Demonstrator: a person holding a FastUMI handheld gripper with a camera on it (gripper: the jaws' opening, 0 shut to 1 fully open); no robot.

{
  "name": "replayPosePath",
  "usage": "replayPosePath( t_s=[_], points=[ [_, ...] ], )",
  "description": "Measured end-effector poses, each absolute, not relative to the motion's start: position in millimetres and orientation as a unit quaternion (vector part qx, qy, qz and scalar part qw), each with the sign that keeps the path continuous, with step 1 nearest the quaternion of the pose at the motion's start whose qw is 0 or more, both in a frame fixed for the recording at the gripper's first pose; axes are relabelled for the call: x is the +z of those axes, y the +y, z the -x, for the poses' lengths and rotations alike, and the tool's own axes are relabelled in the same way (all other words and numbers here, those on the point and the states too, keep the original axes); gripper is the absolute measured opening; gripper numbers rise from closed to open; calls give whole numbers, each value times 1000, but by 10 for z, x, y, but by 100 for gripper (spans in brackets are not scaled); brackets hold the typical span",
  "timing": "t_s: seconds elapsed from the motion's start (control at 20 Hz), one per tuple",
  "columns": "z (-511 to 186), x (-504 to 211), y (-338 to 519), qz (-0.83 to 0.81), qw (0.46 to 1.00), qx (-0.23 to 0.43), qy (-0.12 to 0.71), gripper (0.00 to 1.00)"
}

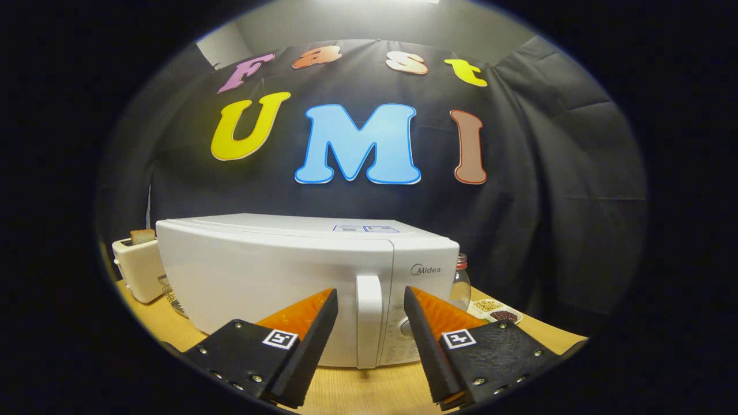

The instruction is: Open the microwave, put the food inside, and close the microwave door.

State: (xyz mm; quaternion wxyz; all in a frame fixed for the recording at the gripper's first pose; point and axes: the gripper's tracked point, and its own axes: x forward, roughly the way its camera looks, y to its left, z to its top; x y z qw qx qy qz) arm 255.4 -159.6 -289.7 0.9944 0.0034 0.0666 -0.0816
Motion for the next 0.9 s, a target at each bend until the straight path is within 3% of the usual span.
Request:
replayPosePath(
  t_s=[0.1, 0.2, 0.25, 0.35, 0.4, 0.55, 0.6, 0.7, 0.75, 0.9],
  points=[
    [-2651, -3007, -1651, -5, 993, -90, 77, 74],
    [-2657, -3020, -1662, -15, 993, -87, 81, 59],
    [-2697, -2993, -1580, -28, 994, -69, 77, 57],
    [-2691, -3082, -1564, -29, 992, -62, 101, 32],
    [-2685, -3072, -1553, -32, 992, -58, 105, 28],
    [-2644, -3073, -1551, -55, 990, -42, 123, 28],
    [-2636, -3085, -1534, -43, 990, -39, 127, 16],
    [-2622, -3052, -1539, -41, 990, -38, 131, 16],
    [-2629, -3082, -1544, -50, 989, -36, 133, 10],
    [-2547, -3087, -1510, -66, 987, -21, 143, 10]
  ],
)
